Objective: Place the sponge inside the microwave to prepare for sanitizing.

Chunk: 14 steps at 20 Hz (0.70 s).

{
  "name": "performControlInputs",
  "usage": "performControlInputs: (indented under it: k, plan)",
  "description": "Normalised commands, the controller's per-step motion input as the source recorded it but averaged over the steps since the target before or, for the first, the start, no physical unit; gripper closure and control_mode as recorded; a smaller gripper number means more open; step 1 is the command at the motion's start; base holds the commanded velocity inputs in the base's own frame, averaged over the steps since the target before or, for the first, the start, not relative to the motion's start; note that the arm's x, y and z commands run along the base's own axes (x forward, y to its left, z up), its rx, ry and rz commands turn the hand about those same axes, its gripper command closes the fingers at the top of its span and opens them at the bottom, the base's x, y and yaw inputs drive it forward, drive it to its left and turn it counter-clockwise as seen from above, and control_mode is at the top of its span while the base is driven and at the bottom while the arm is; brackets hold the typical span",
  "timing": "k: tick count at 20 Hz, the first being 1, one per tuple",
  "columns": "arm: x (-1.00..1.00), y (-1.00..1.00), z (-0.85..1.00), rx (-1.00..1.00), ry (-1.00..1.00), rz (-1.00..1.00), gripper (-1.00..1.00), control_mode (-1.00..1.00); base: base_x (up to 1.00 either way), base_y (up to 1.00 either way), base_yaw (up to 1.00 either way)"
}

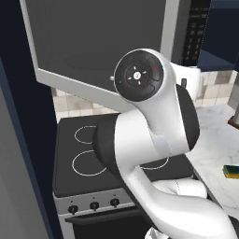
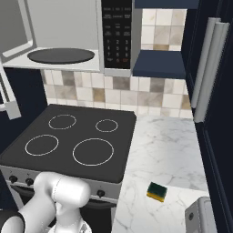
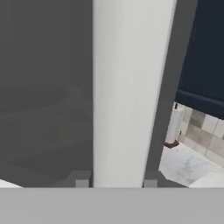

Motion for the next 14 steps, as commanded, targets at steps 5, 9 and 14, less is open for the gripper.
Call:
performControlInputs:
  k: [5,9,14]
  plan:
    - [-0.33,-0.11,-0.16,0.06,0.0,-0.01,-1.0,-1.0,0.0,0.0,0.0]
    - [-0.54,-0.02,-0.12,0.11,0.0,-0.02,-1.0,-1.0,0.0,0.0,0.0]
    - [-0.31,-0.22,-0.01,0.18,-0.02,0.0,-1.0,-1.0,0.0,0.0,0.0]
